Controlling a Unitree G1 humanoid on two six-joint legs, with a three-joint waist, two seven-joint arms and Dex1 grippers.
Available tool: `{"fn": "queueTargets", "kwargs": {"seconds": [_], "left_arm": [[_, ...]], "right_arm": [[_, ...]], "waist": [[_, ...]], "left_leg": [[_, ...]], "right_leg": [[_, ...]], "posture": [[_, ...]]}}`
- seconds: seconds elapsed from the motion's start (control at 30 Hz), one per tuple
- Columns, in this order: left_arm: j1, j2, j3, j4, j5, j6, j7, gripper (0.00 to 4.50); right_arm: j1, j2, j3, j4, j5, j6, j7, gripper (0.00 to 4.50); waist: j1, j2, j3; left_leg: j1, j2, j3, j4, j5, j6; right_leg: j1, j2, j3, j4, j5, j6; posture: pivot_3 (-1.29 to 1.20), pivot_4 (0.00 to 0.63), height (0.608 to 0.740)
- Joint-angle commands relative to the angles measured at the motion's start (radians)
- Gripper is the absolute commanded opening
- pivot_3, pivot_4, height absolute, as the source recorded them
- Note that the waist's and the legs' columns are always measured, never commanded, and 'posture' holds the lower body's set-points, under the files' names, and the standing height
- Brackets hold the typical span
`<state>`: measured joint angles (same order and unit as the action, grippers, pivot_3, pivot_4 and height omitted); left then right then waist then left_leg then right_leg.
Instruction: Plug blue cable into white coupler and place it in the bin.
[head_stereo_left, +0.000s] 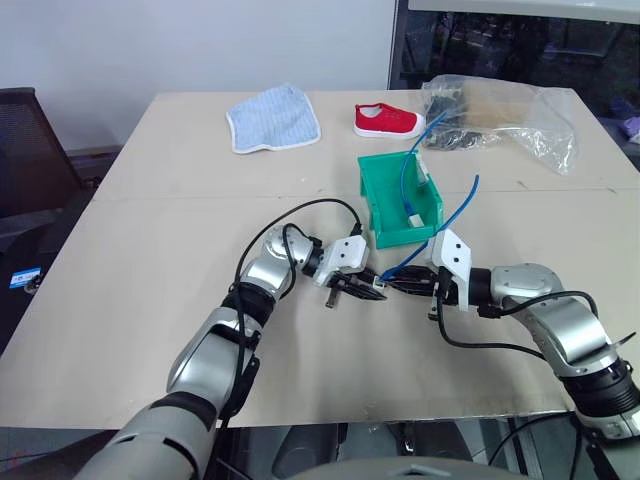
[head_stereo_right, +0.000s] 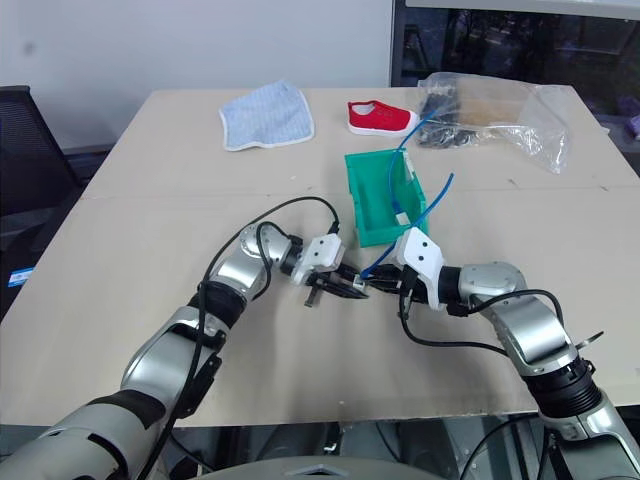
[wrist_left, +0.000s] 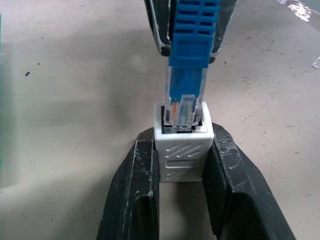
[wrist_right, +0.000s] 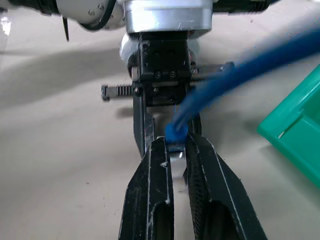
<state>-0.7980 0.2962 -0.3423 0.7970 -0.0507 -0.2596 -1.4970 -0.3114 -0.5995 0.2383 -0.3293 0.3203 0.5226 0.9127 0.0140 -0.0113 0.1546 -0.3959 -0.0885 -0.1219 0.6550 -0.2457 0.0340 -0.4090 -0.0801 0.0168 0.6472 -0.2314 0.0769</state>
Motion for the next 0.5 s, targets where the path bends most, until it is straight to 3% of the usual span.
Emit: {"fn": "queueTargets", "kwargs": {"seconds": [0.03, 0.5], "left_arm": [[0.000, -0.014, -0.011, 0.014, 0.027, -0.006, 0.011, 0.56], [-0.007, -0.031, 0.000, 0.016, 0.036, 0.003, 0.017, 0.56]], "right_arm": [[0.019, -0.025, 0.026, -0.003, -0.009, 0.042, 0.014, 0.00], [-0.031, 0.016, 0.087, 0.002, -0.033, 0.107, -0.020, 0.00]], "waist": [[0.000, 0.000, 0.000], [0.000, -0.001, -0.002]], "left_leg": [[0.000, 0.000, 0.000, 0.000, 0.000, 0.000], [0.000, 0.000, -0.001, 0.000, 0.000, 0.000]], "right_leg": [[0.000, 0.000, 0.000, 0.000, 0.000, 0.000], [0.000, 0.000, 0.000, 0.000, 0.000, 0.000]], "posture": [[0.00, 0.150, 0.740], [0.00, 0.150, 0.740]]}}
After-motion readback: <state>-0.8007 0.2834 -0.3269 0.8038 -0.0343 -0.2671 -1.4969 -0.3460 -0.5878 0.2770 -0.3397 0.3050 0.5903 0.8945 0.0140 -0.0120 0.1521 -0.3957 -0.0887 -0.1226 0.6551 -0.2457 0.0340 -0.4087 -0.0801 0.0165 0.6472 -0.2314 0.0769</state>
